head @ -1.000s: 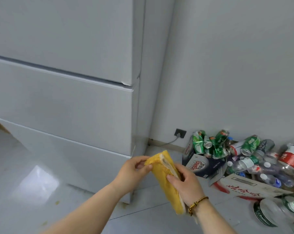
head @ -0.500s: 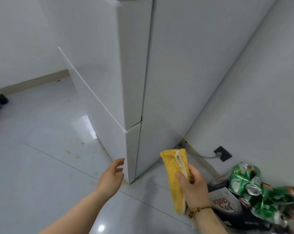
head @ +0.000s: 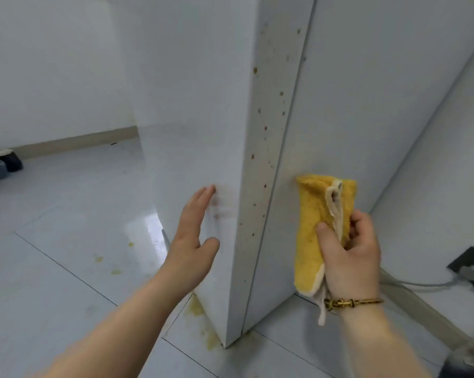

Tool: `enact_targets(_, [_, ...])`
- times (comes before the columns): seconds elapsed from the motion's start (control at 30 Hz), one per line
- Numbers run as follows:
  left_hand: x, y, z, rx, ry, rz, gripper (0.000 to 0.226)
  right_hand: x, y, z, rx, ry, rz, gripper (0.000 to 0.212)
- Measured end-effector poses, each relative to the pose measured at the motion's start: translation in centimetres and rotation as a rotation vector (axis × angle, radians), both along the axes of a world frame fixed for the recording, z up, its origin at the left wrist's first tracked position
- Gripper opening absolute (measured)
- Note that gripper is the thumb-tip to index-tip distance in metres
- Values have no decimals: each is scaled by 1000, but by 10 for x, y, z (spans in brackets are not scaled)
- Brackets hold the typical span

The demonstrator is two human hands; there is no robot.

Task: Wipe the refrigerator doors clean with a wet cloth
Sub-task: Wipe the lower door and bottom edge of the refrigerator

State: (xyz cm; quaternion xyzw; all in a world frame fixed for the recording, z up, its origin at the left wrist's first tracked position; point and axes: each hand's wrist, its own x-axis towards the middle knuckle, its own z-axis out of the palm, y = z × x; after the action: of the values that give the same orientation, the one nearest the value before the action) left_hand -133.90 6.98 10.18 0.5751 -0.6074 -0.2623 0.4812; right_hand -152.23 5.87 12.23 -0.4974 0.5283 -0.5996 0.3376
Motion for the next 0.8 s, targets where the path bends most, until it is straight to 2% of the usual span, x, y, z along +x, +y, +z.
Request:
enact_targets(0.07, [1,-6,-16,-104,14,-8,73,7,-9,-16,-142,36,28,34])
enact_targets(0.17, [0,-9,-33,-158,17,-59,74,22,-19,-45,-264,86,64,30])
enact_targets(0.23, [1,-10,-33,-130,16,-82,76,34,-25,-56,-278,94,64,23])
enact_targets(0.33, [10,-9,-26,-91,-13,-82,80,47,-30,-62,-304,83,20,36])
enact_targets(0.4, [14,-6,-18,-76,-46,-72,77,54,-28,-64,-265,33,67,44])
enact_targets(0.53, [7,-2,6,-189,-83,-22,78,50,-29,-66,-305,8,18,39])
enact_targets(0.67, [0,-9,33,-268,-19,-50,77,26,-30,-27,-393,-53,-139,24])
enact_targets(0.73, [0,-11,40,-267,-34,-67,75,17,-34,14,-558,-1,-199,34])
enact_targets(0.8, [3,-12,47,-259,-50,-92,73,10,-43,63,-771,86,-234,35])
